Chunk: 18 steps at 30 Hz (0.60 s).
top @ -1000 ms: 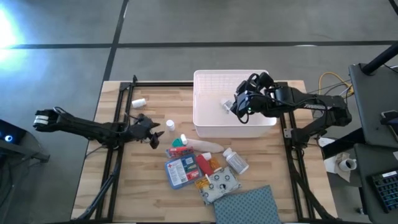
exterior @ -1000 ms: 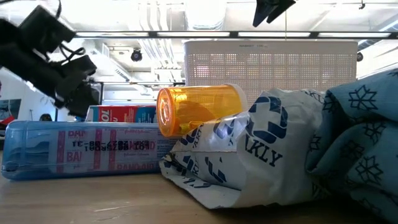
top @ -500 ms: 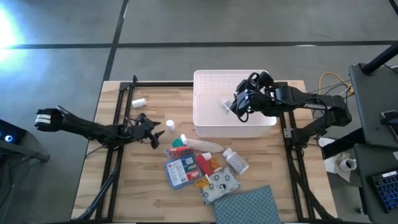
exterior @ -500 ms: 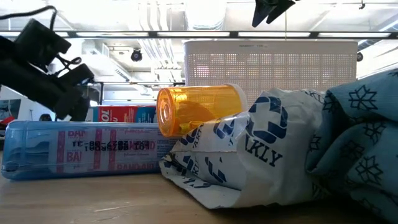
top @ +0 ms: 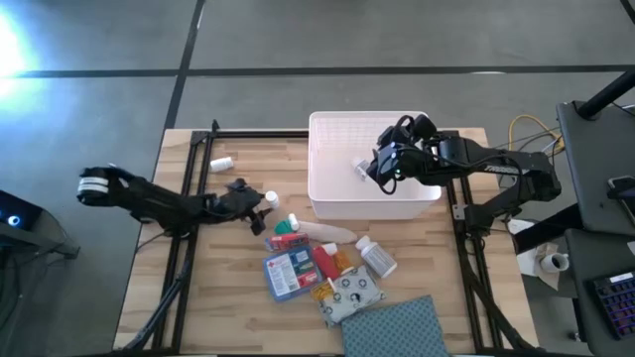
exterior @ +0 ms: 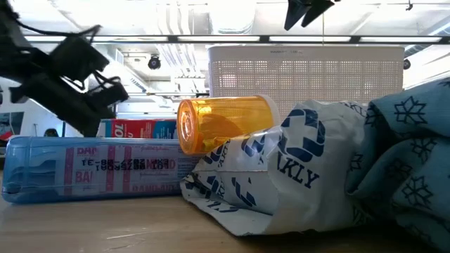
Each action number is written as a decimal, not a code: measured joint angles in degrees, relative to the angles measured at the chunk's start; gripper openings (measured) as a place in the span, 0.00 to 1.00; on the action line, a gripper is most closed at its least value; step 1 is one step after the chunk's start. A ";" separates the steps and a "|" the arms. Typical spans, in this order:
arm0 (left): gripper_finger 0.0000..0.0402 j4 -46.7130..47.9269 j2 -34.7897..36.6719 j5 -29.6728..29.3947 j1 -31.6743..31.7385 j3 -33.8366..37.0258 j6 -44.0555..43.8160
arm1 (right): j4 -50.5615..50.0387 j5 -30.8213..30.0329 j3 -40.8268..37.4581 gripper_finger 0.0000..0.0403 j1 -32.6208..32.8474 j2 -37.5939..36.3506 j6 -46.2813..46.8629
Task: Pick & place medical supplies in basket/bin
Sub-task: Put the white pill bottle into the white bin
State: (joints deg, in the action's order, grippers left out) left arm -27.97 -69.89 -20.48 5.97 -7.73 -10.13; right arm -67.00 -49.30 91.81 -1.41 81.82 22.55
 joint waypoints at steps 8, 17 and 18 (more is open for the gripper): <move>0.54 -0.04 -11.41 -0.12 2.87 -7.95 2.67 | -0.08 0.26 0.00 0.92 0.00 0.00 0.47; 0.43 7.15 -15.87 3.24 3.99 -12.92 3.21 | -0.14 0.24 0.00 0.92 0.00 0.00 0.41; 0.40 8.32 -15.14 3.56 3.99 -12.84 3.21 | -0.14 0.24 0.00 0.92 0.00 0.00 0.41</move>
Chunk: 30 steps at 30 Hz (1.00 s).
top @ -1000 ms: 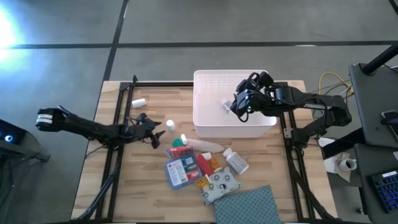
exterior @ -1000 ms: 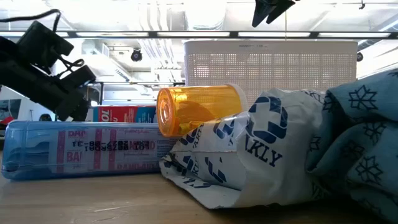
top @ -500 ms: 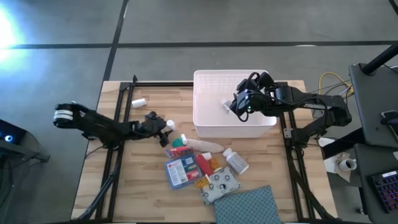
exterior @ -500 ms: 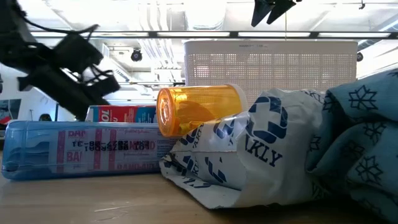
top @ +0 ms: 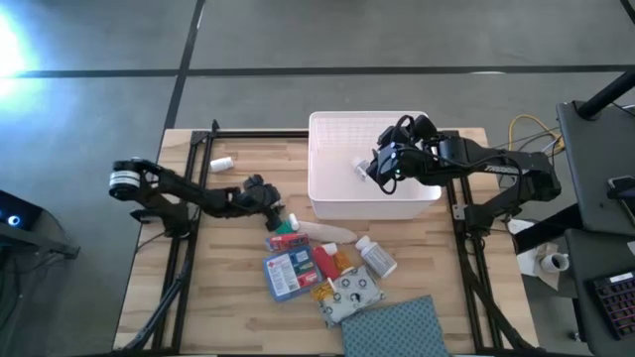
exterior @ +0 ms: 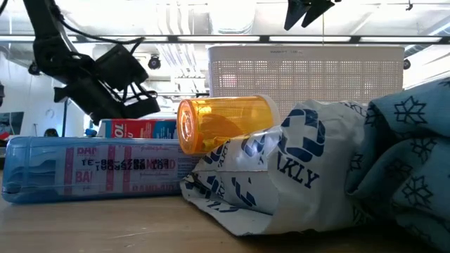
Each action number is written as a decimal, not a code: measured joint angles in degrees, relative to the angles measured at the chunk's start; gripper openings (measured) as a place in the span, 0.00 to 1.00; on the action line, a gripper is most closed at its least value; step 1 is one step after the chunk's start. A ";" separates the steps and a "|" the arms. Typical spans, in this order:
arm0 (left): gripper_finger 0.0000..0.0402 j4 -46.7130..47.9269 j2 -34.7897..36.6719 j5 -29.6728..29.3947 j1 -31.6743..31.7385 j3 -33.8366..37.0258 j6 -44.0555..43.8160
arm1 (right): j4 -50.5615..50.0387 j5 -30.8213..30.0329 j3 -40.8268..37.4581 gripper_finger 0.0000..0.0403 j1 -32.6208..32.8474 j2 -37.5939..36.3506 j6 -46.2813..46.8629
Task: Pick & place medical supplies in basket/bin
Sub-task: Put the white pill bottle into the white bin
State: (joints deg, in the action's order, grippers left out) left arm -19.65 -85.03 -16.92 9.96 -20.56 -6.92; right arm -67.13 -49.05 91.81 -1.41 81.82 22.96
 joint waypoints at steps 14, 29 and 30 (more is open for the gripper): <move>0.37 24.97 26.45 -3.44 0.38 -11.85 0.34 | -0.02 -0.02 0.00 0.92 -0.17 0.00 -0.17; 0.38 12.89 6.95 15.18 5.81 -45.47 7.81 | -2.08 -6.12 0.29 0.92 -0.14 -1.02 7.65; 0.38 13.30 3.36 16.77 6.23 -48.13 7.90 | -3.20 -6.27 0.60 0.92 -0.11 -1.34 9.14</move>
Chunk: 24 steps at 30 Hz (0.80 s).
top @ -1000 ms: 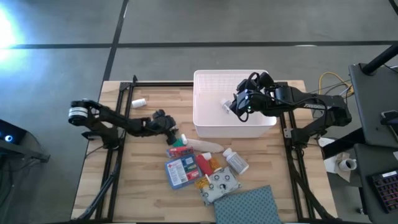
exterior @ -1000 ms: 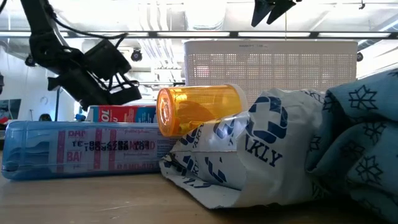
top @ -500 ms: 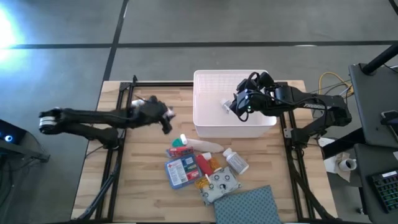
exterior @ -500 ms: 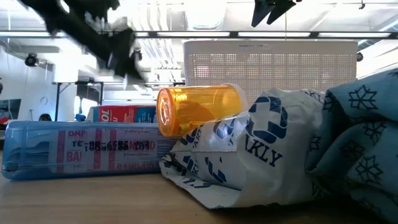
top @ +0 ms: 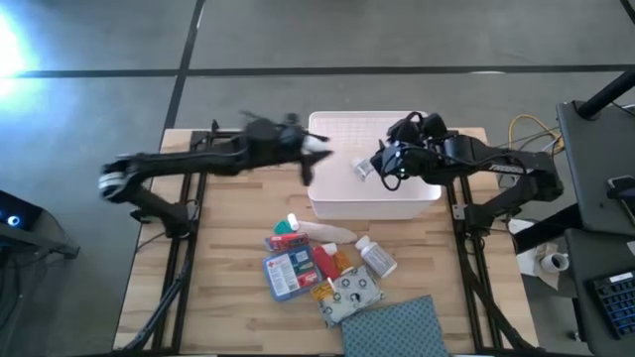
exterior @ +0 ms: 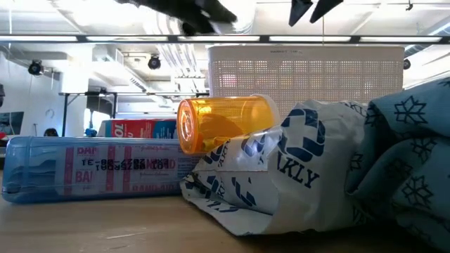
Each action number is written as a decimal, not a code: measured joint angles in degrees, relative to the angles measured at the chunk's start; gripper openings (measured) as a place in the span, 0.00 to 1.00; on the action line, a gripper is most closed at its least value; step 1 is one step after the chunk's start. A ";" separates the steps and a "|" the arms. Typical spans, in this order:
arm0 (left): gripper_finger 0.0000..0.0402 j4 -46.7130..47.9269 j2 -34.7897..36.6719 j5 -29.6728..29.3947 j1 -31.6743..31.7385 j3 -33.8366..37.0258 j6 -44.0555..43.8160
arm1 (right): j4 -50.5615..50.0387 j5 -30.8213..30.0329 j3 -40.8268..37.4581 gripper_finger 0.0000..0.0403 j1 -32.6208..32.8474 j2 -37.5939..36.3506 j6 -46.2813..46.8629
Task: Pick & place medical supplies in basket/bin
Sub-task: Put the white pill bottle into the white bin
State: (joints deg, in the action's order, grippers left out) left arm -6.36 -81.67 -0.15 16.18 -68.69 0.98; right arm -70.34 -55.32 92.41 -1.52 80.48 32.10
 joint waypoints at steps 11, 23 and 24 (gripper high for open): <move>0.39 22.40 -28.63 5.87 3.74 -32.09 4.43 | -19.92 7.85 -0.18 0.92 0.94 -5.70 24.72; 0.63 48.92 -38.80 4.81 3.90 -52.77 7.14 | -19.25 8.67 -4.00 0.92 0.79 -8.10 26.44; 0.65 49.40 -38.25 4.40 3.93 -52.60 7.26 | -18.79 8.67 -4.55 0.92 0.75 -8.00 26.44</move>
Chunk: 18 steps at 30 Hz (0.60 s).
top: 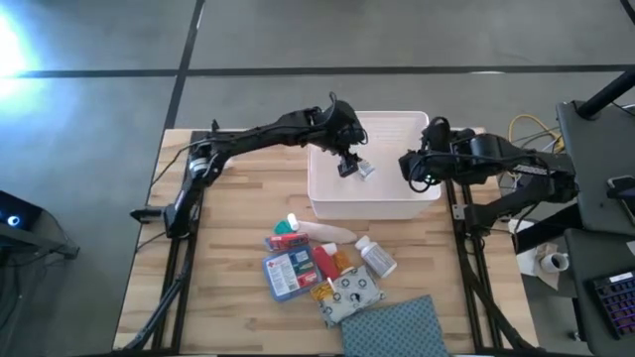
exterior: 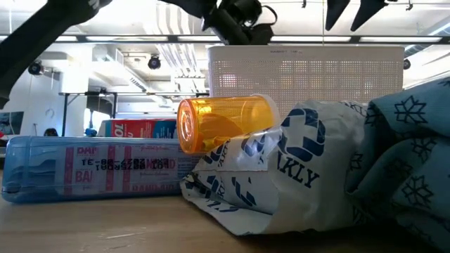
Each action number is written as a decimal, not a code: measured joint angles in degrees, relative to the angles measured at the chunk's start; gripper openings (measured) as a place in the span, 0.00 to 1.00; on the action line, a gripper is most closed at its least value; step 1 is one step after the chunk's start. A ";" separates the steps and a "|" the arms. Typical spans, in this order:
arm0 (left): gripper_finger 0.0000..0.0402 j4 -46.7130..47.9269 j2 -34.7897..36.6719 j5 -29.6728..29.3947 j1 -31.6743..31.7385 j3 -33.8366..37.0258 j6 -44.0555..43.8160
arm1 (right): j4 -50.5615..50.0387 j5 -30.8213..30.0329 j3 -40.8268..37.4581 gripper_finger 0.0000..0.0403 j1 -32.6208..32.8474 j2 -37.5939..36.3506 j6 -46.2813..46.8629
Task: Pick & place medical supplies in basket/bin
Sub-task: Put the white pill bottle into the white bin
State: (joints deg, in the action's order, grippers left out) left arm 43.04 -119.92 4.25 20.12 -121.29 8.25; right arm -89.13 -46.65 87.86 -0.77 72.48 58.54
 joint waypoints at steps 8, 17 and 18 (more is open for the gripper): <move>0.69 2.41 9.91 -0.12 0.05 3.88 0.27 | 5.81 1.52 -4.84 0.92 0.00 0.01 -1.35; 0.70 -0.60 32.02 -2.39 0.07 25.99 -0.74 | 6.83 8.53 -5.58 0.92 0.02 0.01 -1.98; 0.70 -2.03 35.02 -2.87 0.06 29.82 -1.26 | 6.91 9.20 -5.40 0.92 0.02 0.01 -1.99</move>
State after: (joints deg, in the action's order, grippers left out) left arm 41.02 -84.90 1.38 20.18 -91.47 6.99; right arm -82.22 -37.45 82.46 -0.75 72.49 56.55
